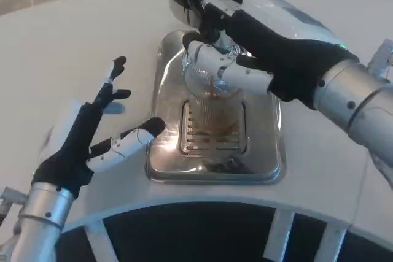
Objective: Grasp the cup under the faucet to collect the drink, then remove the cup.
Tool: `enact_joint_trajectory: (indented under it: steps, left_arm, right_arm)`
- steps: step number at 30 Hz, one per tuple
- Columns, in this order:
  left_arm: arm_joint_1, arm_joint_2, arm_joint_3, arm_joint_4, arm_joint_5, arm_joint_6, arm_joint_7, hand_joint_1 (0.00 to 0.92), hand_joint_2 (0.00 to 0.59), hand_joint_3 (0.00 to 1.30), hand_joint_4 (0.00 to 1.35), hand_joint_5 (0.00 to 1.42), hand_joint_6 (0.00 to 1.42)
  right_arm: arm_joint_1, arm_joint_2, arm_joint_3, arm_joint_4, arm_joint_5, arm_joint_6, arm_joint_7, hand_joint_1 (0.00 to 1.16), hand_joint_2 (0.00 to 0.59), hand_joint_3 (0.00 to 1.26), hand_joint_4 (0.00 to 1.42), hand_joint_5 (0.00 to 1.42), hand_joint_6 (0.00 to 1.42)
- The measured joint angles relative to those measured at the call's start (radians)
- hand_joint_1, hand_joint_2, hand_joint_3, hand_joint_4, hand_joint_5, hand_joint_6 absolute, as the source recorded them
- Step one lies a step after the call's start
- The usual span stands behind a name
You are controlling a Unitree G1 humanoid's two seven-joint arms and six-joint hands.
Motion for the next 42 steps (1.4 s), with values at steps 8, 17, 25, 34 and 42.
enact_joint_trajectory:
  steps: [8,17,25,34,42]
  left_arm:
    - [-0.067,-0.037,-0.033,0.075,0.038,0.012,0.018,0.292,0.058,0.04,0.0,0.24,0.34]
    - [-0.135,-0.066,-0.05,0.166,0.05,0.008,0.057,0.313,0.058,0.04,0.0,0.24,0.35]
    - [-0.179,-0.071,-0.061,0.224,0.068,-0.031,0.09,0.314,0.058,0.05,0.01,0.24,0.24]
    - [-0.233,-0.076,-0.076,0.329,0.068,-0.084,0.094,0.301,0.059,0.06,0.01,0.21,0.22]
    - [-0.301,-0.077,-0.081,0.418,0.068,-0.129,0.094,0.298,0.058,0.06,0.01,0.21,0.22]
  right_arm:
    - [0.004,0.024,-0.003,0.001,-0.022,-0.005,0.017,0.0,0.526,0.0,0.0,0.0,0.03]
    - [0.006,0.039,-0.006,0.002,-0.042,-0.009,0.032,0.0,0.531,0.0,0.0,0.0,0.03]
    - [0.01,0.049,-0.011,0.006,-0.045,-0.017,0.035,0.0,0.534,0.0,0.0,0.0,0.03]
    - [0.011,0.062,-0.016,0.037,-0.049,-0.056,0.036,0.0,0.535,0.0,0.0,0.0,0.03]
    - [0.004,0.062,-0.033,0.06,-0.047,-0.093,0.052,0.0,0.536,0.0,0.0,0.0,0.03]
